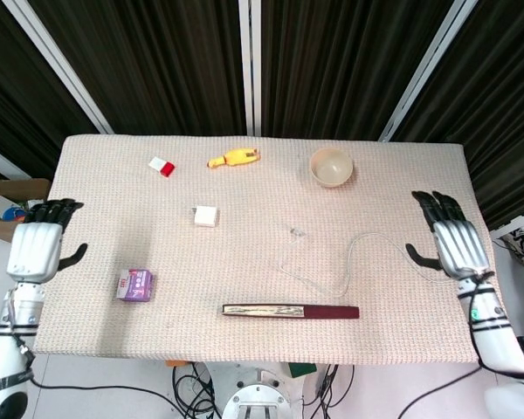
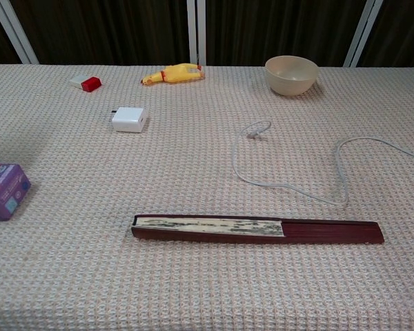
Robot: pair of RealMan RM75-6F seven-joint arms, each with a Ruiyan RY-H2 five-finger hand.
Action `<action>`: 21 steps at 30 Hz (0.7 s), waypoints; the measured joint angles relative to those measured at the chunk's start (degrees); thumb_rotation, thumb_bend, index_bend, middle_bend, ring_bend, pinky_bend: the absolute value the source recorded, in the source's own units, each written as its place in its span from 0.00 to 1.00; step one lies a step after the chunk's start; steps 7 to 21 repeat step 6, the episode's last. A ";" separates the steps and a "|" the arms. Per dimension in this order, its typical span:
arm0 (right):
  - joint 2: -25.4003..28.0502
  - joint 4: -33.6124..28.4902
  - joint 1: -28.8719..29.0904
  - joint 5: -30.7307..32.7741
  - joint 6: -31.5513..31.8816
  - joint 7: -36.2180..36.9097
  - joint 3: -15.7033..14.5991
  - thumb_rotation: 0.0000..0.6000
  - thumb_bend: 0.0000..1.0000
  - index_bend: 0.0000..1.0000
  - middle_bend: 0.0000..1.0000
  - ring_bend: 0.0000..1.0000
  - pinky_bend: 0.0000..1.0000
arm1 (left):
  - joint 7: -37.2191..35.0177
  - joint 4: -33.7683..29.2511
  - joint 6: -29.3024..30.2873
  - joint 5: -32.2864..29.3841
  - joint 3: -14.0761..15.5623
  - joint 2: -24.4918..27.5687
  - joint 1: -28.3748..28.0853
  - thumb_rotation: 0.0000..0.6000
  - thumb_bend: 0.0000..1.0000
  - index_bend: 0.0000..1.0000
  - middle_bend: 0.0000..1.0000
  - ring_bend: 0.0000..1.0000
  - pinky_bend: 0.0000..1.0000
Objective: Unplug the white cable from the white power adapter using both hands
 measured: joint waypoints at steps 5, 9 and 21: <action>0.81 4.58 -9.81 -7.83 8.92 8.00 -5.56 1.00 0.34 0.05 0.09 0.00 0.06 | -1.57 0.21 6.96 5.39 3.85 0.51 7.95 1.00 0.21 0.23 0.19 0.16 0.20; 0.66 5.57 -11.08 -8.74 10.14 8.79 -6.19 1.00 0.34 0.05 0.09 0.00 0.06 | -1.67 0.35 8.14 6.27 4.39 0.44 9.28 1.00 0.21 0.23 0.19 0.16 0.20; 0.66 5.57 -11.08 -8.74 10.14 8.79 -6.19 1.00 0.34 0.05 0.09 0.00 0.06 | -1.67 0.35 8.14 6.27 4.39 0.44 9.28 1.00 0.21 0.23 0.19 0.16 0.20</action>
